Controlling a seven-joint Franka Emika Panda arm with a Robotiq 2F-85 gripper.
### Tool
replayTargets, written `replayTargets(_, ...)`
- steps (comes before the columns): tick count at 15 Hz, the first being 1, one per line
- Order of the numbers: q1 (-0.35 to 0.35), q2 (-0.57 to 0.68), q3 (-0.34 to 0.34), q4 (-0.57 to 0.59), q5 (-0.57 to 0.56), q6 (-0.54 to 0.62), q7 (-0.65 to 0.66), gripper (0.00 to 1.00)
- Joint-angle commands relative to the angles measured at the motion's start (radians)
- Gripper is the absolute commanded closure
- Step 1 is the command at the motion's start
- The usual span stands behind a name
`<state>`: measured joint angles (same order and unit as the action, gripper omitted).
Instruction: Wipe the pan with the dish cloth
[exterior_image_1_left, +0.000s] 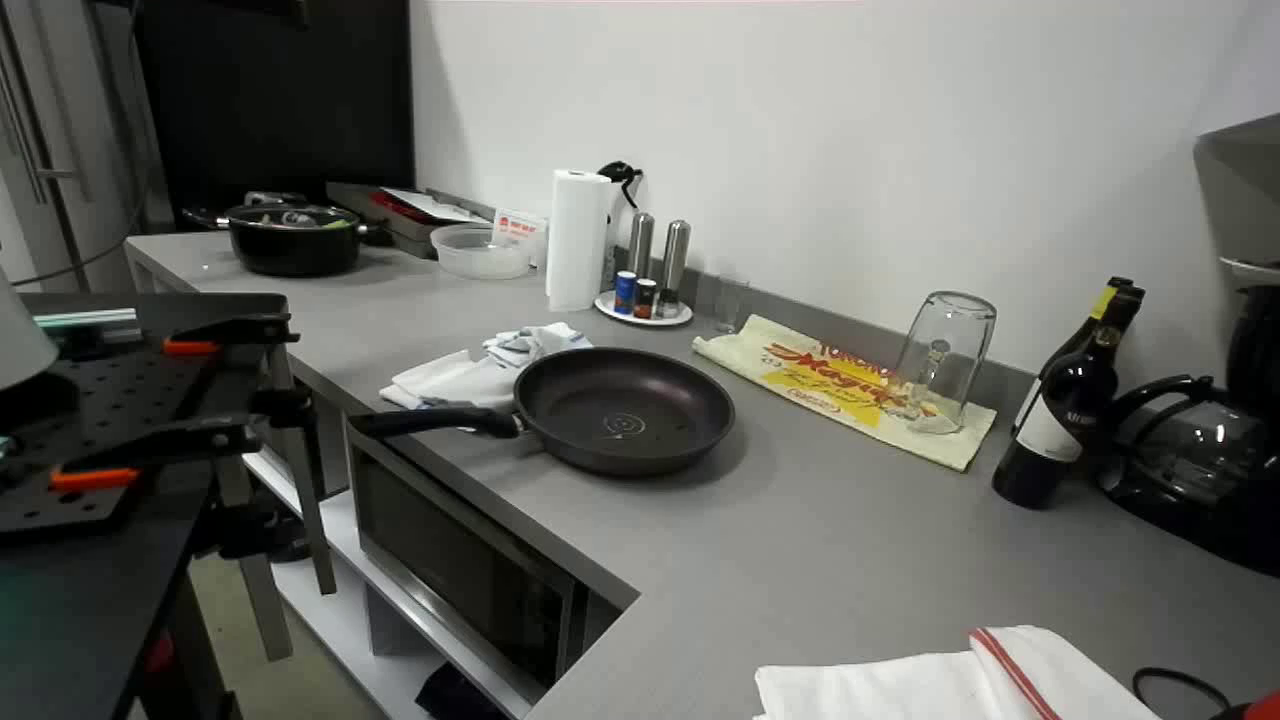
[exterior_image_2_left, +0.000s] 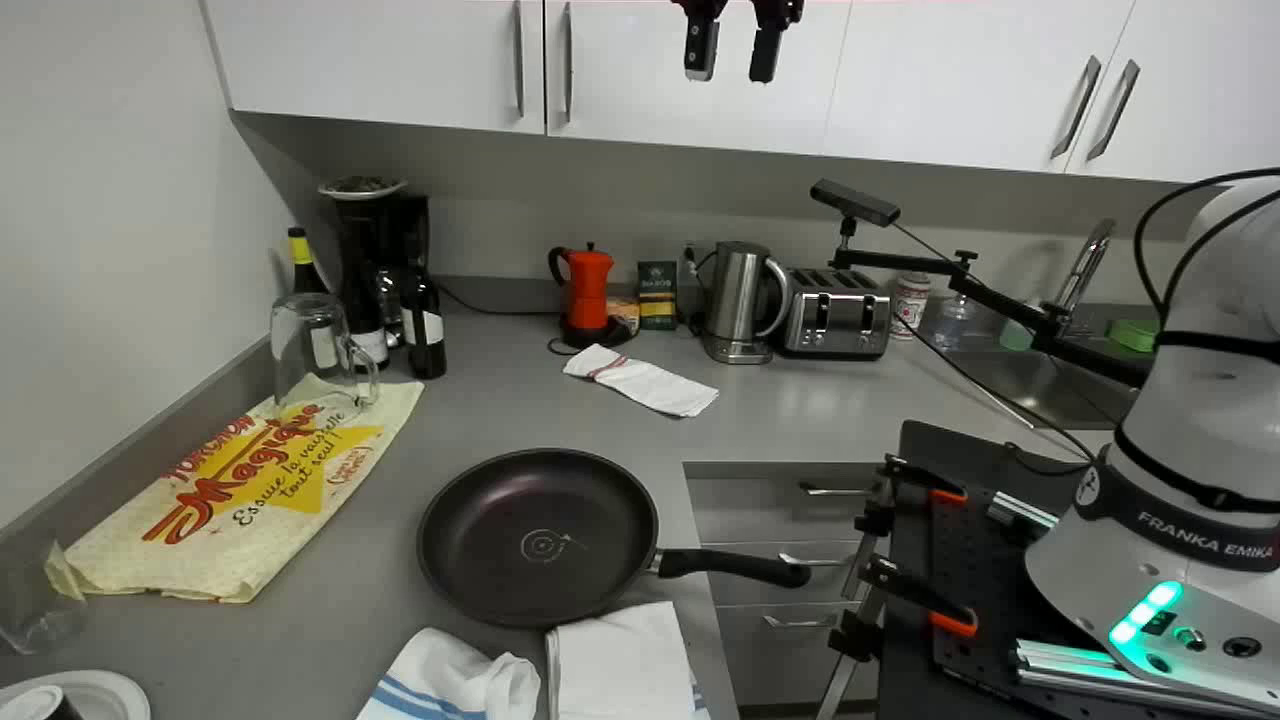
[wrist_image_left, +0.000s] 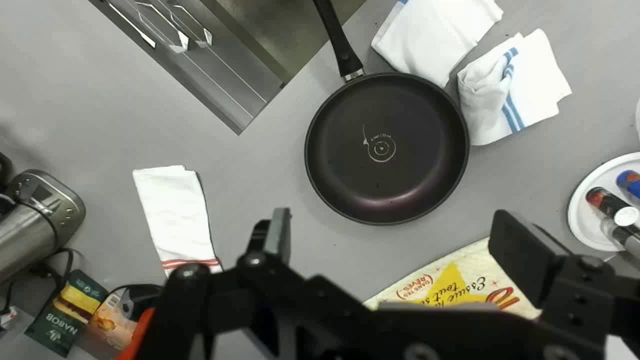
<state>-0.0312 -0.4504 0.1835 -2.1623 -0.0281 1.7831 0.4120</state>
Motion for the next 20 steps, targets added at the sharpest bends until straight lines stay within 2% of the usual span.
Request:
replayTargets(1,0.014,0.002,-0.011,0.003,-0.005,-0.002,0.005,0.0)
replayTargets(20,0.004,0.009,-0.024,-0.003,-0.013,0.01,0.003,0.0)
